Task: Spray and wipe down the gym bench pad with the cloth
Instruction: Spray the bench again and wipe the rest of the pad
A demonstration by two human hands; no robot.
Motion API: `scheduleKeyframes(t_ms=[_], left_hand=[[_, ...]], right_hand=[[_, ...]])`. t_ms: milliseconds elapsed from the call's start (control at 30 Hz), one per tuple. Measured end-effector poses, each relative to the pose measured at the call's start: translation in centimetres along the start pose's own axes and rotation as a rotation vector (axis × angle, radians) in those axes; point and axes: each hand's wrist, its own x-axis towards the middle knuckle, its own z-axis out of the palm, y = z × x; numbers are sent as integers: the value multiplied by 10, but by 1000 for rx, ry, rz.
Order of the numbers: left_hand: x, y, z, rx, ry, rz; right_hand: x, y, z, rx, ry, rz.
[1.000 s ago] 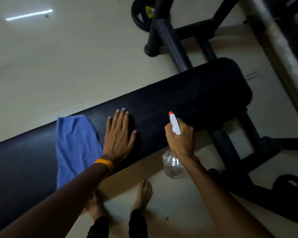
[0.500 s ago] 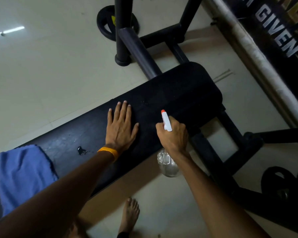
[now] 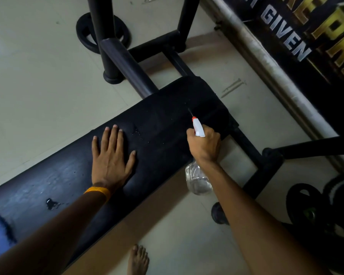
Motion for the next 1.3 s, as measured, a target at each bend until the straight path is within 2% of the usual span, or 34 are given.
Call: scheduleKeyframes(t_ms=[133, 367, 567, 767, 1000, 1167, 1300], left_hand=[[0, 1, 1, -2, -12, 4], [2, 4, -9, -4, -65, 1], [-26, -23, -38, -104, -108, -12], [-106, -111, -82, -125, -103, -131], [-218, -225, -118, -117, -85, -404], [-293, -284, -132, -126, -14, -585], [-341, -317, -130, -108, -6, -686]], right_hand=[[-13, 10, 0, 1, -11, -6], [-71, -5, -3, -35, -25, -194], [-150, -58, 10, -8, 36, -536], [-219, -130, 23, 131, 5, -633], [-320, -221, 58, 306, -96, -762], [-401, -264, 94, 422, -220, -864], [-450, -281, 118, 455, -278, -875]])
